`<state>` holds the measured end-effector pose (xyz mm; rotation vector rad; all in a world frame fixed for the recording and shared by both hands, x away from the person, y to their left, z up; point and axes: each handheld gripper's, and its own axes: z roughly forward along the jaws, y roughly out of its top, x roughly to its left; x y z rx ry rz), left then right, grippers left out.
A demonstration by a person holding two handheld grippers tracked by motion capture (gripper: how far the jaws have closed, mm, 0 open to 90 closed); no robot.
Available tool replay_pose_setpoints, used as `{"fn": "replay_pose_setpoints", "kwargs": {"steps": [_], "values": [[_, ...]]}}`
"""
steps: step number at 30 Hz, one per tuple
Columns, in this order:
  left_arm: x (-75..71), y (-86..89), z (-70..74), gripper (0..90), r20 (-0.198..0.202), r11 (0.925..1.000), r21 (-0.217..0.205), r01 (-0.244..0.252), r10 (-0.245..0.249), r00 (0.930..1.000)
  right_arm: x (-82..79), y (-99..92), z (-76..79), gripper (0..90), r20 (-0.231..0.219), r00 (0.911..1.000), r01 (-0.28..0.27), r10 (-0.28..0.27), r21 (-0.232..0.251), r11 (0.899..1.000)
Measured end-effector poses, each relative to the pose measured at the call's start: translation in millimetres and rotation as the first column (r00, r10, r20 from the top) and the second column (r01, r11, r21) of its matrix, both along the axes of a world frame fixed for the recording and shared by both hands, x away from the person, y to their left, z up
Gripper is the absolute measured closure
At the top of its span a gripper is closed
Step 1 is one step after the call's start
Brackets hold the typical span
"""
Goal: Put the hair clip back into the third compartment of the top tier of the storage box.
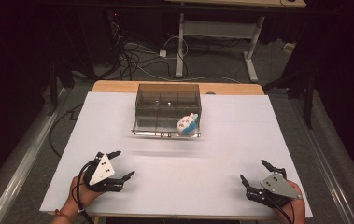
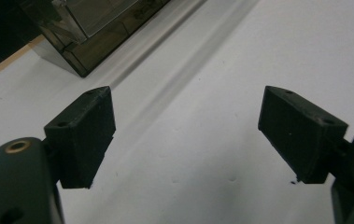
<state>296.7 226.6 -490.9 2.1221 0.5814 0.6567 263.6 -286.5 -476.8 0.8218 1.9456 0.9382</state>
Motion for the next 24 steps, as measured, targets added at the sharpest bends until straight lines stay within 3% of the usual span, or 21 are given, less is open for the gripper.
{"fn": "replay_pose_setpoints", "kwargs": {"steps": [24], "values": [[9.7, 4.7, -0.3, 18.1, -0.011, 0.9997, -0.014, -0.018, 0.018, 0.9998, 4.7, -4.9, -5.0, 17.2, -0.021, 0.9997, 0.007, -0.007, -0.001, 1.0]]}}
